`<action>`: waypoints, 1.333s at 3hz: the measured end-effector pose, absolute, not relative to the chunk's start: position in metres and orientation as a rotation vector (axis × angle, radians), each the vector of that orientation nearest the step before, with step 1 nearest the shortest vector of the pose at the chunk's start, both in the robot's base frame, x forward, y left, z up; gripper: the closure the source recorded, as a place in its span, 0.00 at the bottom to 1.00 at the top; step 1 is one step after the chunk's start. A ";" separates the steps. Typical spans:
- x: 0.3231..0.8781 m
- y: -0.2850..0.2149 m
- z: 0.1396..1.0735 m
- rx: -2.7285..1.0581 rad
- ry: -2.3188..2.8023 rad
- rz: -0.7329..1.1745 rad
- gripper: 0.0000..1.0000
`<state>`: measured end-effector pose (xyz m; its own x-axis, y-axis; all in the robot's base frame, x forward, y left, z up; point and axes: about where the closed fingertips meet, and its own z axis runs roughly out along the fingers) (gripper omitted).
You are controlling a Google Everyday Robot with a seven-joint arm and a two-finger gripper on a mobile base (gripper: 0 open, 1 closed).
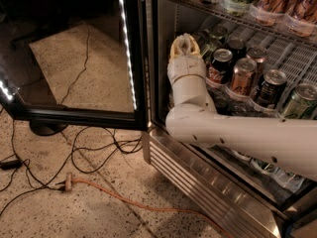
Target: Pick blue plastic bottle from top shelf of fridge
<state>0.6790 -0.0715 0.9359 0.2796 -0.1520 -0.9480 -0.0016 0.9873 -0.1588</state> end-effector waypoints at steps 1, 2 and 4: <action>0.680 -0.064 0.931 -0.159 1.312 -0.073 0.81; 0.680 -0.064 0.931 -0.159 1.312 -0.073 0.57; 0.682 -0.061 0.934 -0.179 1.313 -0.069 0.11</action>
Offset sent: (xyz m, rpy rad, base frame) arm 0.0000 0.0070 -0.0048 0.0014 0.0313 0.0329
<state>0.6824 -0.0611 0.9344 0.2553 -0.1518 -0.9549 -0.0509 0.9841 -0.1701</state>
